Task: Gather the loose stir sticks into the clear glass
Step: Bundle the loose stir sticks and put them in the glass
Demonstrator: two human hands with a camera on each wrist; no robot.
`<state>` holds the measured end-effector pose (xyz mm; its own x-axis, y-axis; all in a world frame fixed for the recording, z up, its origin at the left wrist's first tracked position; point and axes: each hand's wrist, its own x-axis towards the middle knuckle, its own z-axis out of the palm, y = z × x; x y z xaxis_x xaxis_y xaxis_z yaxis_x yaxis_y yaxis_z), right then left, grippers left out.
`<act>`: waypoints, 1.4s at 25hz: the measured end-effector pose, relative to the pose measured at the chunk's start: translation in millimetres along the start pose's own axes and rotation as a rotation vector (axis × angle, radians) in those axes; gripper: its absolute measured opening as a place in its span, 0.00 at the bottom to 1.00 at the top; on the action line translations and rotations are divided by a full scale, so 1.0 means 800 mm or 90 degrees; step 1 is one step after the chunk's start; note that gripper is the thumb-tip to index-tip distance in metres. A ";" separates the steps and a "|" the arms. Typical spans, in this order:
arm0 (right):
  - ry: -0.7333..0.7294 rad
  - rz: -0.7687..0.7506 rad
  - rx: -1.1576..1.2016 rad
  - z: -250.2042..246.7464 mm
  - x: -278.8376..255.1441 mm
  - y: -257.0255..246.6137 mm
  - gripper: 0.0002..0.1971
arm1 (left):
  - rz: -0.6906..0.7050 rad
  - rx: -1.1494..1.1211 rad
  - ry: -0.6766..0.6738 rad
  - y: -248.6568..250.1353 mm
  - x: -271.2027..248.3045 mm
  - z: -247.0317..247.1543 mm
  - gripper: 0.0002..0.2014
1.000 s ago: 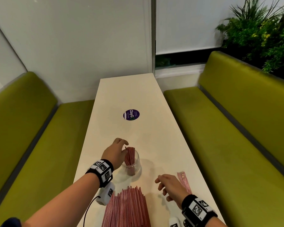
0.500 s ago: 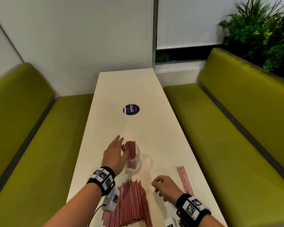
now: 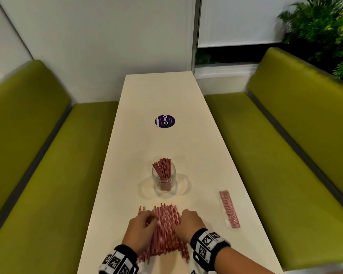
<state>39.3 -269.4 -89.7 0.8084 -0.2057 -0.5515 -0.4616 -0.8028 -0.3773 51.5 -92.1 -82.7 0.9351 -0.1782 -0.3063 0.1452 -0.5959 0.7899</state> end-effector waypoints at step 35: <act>-0.099 -0.336 0.189 -0.055 -0.038 0.000 0.08 | 0.018 -0.310 -0.047 0.041 -0.009 0.007 0.09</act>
<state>31.3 -287.9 -40.1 0.9030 0.2774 -0.3280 -0.1150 -0.5796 -0.8067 47.7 -114.4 -57.4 0.9181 -0.2545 -0.3037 0.2707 -0.1571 0.9498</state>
